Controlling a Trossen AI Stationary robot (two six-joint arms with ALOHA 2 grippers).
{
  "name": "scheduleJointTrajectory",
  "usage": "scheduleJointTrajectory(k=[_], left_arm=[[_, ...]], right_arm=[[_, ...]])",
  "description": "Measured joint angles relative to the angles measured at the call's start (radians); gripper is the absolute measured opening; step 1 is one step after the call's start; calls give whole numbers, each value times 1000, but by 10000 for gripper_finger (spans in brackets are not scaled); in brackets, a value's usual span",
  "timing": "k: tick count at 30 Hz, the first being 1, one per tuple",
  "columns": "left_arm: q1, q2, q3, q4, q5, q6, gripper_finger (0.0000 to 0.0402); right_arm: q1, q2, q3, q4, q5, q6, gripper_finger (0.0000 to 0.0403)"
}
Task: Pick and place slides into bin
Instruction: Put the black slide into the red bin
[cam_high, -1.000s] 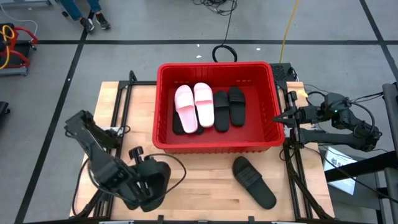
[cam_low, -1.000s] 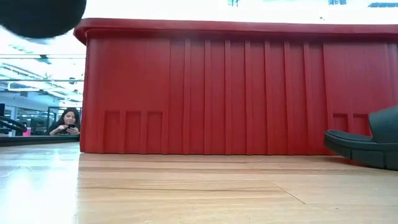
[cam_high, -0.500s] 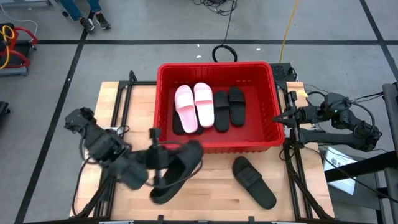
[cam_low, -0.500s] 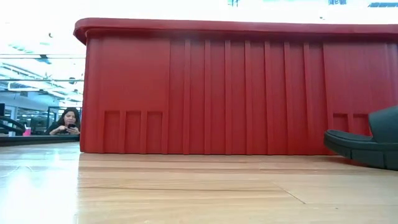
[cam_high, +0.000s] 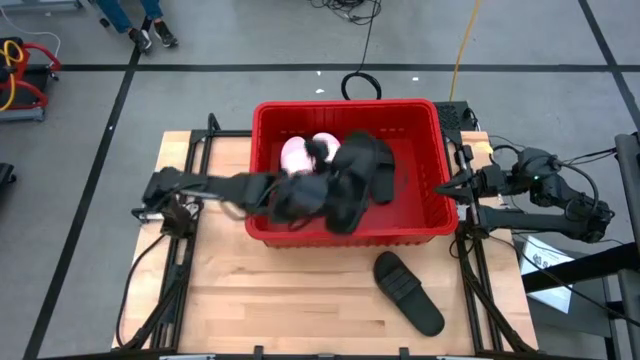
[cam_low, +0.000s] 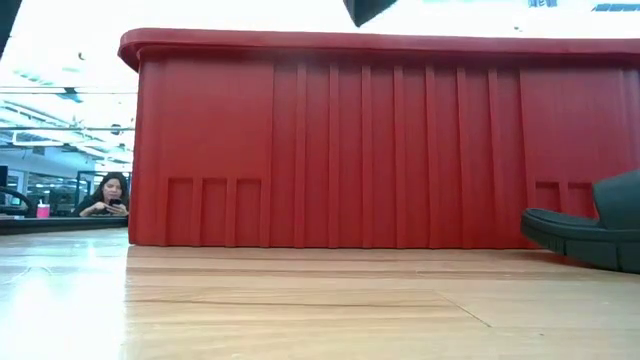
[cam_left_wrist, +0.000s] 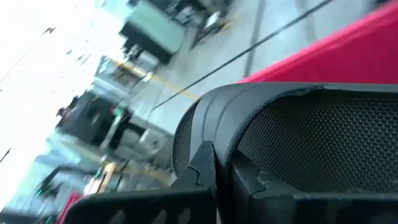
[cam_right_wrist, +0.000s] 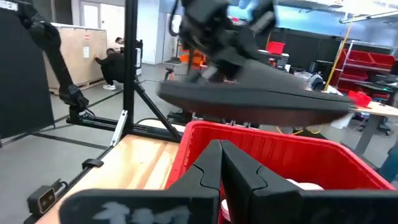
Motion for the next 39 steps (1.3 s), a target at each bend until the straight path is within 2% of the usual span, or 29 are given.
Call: scheduleJointTrajectory(k=[6, 11, 14, 22, 30, 35, 39], left_arm=[[155, 96, 0, 163, 57, -7, 0], [218, 190, 0, 301, 132, 0, 0], [237, 239, 0, 363, 141, 37, 0], [299, 370, -1, 381, 241, -43, 0], [365, 448, -1, 391, 362, -163, 1], [388, 479, 0, 421, 368, -240, 4], [392, 526, 0, 430, 368, -227, 3]], right_arm=[[0, -16, 0, 0, 14, -74, 0], [0, -32, 1, -1, 145, -87, 0], [0, -42, 1, -10, 201, -102, 0], [0, -47, 1, -15, 315, -132, 0], [0, -47, 1, -15, 318, -135, 0], [0, -47, 1, -12, 318, -136, 0], [0, -47, 1, -7, 320, -137, 0]])
